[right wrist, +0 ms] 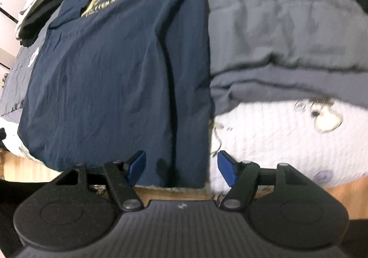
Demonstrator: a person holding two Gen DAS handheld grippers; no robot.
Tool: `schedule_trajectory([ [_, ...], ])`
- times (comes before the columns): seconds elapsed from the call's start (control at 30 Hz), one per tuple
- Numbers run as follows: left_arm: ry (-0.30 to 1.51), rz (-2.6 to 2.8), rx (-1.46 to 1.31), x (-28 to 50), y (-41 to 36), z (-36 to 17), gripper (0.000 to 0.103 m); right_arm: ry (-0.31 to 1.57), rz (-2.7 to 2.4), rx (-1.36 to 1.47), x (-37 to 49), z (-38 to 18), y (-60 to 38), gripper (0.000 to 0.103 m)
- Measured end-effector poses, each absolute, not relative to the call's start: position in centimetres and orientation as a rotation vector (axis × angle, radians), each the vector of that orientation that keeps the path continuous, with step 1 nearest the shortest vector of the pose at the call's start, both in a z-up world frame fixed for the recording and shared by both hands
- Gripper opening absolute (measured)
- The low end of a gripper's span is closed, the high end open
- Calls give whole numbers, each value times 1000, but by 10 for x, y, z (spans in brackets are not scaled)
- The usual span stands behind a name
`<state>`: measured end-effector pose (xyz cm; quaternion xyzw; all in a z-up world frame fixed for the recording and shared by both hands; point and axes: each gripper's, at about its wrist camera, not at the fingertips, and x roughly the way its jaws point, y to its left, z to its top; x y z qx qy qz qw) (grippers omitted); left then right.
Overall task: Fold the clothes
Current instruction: 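Grasp the hem with the left gripper while the right gripper pinches the hem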
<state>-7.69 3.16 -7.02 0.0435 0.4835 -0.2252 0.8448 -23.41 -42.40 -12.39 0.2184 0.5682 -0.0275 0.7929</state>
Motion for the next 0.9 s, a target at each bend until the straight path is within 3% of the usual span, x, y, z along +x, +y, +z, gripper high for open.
schedule_trajectory([
  [0.07,1065,-498,126,-77,34,-77,80,1243,-48,489,-235,-130,-422,68],
  [0.37,1108,-557,189,-75,26,-105,81,1237,-58,464,-235,-141,-415,74],
  [0.4,1110,-562,196,-75,25,-109,79,1234,-59,461,-235,-142,-414,74],
  [0.43,1112,-566,203,-74,24,-112,71,1231,-60,458,-235,-143,-414,72],
  [0.5,1115,-574,216,-74,22,-118,49,1219,-62,456,-235,-144,-413,62],
  [0.53,1117,-578,223,-73,21,-121,32,1212,-70,464,-235,-144,-414,50],
  [0.57,1118,-583,230,-73,20,-124,20,1201,-69,496,-236,-144,-419,31],
  [0.63,1117,-606,183,-74,25,-115,12,1171,-46,568,-240,-140,-426,8],
  [0.9,988,-734,88,-102,55,-48,9,994,93,733,-279,-81,-454,6],
])
